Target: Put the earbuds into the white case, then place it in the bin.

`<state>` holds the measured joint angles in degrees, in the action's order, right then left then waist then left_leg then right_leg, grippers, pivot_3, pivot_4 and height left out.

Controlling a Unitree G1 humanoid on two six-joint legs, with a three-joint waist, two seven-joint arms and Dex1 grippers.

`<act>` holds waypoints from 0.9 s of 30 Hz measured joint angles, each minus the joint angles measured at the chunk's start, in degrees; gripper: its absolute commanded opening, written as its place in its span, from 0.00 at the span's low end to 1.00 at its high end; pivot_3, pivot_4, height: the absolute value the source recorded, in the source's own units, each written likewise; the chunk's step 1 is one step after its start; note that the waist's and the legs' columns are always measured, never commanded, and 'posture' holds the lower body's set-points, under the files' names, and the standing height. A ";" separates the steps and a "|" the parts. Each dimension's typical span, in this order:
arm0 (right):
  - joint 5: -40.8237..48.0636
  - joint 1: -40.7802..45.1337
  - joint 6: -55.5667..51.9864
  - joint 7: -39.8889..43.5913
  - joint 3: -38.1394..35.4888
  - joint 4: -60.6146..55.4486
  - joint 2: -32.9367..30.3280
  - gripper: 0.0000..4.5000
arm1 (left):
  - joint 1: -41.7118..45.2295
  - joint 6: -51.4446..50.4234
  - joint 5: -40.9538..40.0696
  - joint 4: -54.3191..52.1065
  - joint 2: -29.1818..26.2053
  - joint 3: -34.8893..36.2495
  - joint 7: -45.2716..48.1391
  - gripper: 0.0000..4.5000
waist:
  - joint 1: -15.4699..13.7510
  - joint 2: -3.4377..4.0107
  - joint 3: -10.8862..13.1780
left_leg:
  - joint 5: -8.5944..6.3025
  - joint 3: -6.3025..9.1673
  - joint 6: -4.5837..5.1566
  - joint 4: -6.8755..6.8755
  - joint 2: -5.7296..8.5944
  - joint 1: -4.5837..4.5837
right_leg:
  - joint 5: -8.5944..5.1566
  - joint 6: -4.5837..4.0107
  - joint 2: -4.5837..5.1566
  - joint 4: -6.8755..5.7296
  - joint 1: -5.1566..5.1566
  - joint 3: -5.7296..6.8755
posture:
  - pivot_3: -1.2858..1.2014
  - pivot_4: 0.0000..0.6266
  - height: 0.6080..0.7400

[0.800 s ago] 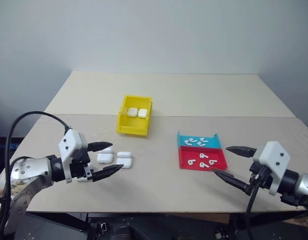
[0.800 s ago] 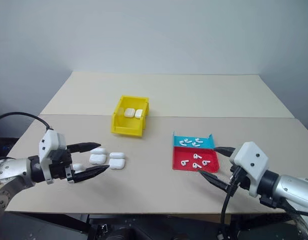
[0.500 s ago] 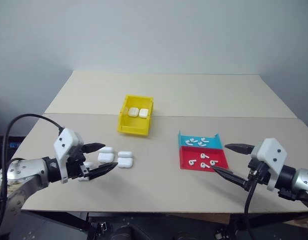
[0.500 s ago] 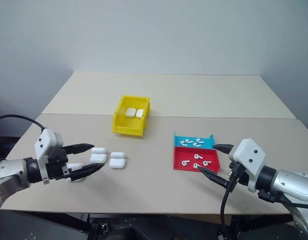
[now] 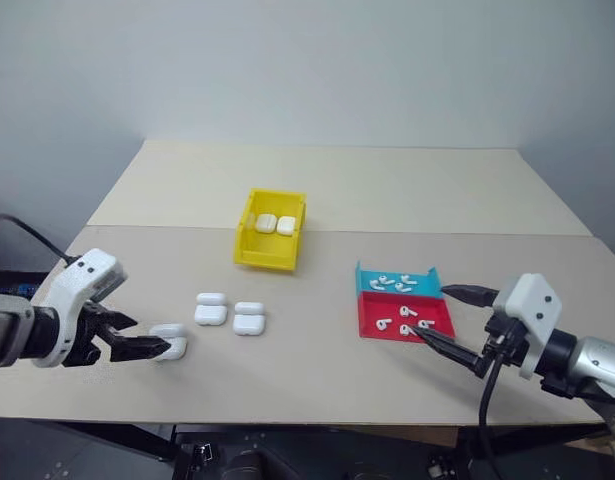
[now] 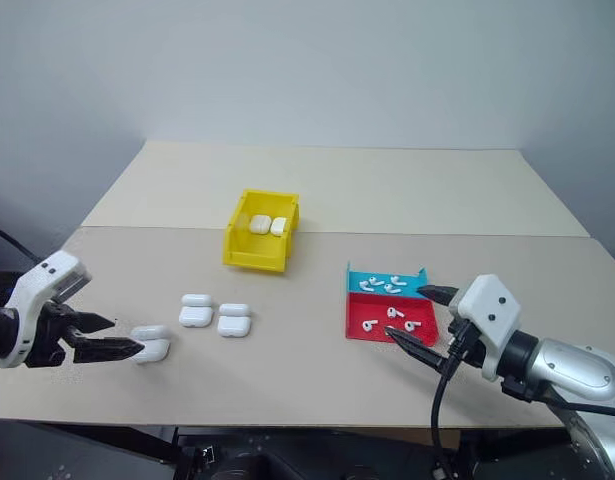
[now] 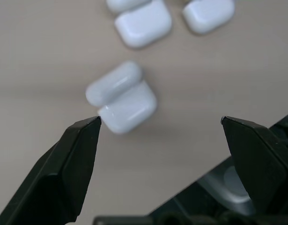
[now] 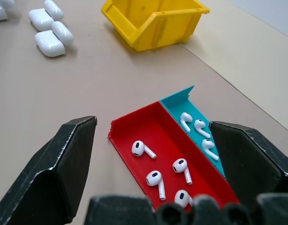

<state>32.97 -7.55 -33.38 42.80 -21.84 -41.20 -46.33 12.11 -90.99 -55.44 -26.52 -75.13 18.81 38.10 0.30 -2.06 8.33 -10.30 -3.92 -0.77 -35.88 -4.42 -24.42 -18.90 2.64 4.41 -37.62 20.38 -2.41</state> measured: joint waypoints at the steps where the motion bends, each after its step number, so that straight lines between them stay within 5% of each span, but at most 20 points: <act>1: 0.21 -0.08 -0.28 -0.36 -0.03 -0.33 0.13 0.99 | 0.72 -0.68 -0.97 0.28 -0.19 -1.54 -1.45 1.00 | 0.00 -0.02 0.01 | 0.00 0.01 0.00 0.01 0.00 -0.01 | 0.00 0.00 0.00 0.00 0.02 0.00 | 0.52 0.24 1.00; 15: 2.21 -2.67 -1.83 -4.17 -0.56 -3.55 1.34 0.99 | 14.75 -1.33 -31.83 20.80 -0.32 -19.84 -40.67 1.00 | -0.14 -0.31 0.25 | 0.00 0.13 0.00 0.00 -0.01 -0.04 | 0.00 0.01 0.02 -0.06 0.05 -0.01 | 0.52 0.24 1.00; 21: 2.24 -2.69 -1.87 -5.43 -0.39 -4.10 2.01 0.99 | 13.95 8.28 -52.04 20.73 -2.55 -25.49 -59.36 1.00 | -0.21 -0.36 0.27 | 0.01 0.38 -0.01 0.00 0.00 -0.02 | 0.00 0.00 0.08 -0.07 0.04 -0.03 | 0.52 0.24 1.00; 27: 2.83 -2.59 -1.90 -5.92 0.06 -4.42 2.16 0.99 | 16.53 12.40 -56.76 21.17 -1.83 -33.22 -68.94 1.00 | -0.54 -0.36 0.28 | 0.02 0.18 -0.03 -0.02 0.04 0.01 | 0.00 0.00 0.04 -0.08 -0.01 -0.01 | 0.52 0.24 1.00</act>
<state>35.80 -10.14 -35.28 36.89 -21.78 -45.62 -44.17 28.64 -78.58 -112.20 -5.34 -76.96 -14.40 -30.84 -0.24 -2.42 8.61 -10.28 -3.74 -0.80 -35.90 -4.38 -24.42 -18.91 2.64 4.45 -37.70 20.37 -2.42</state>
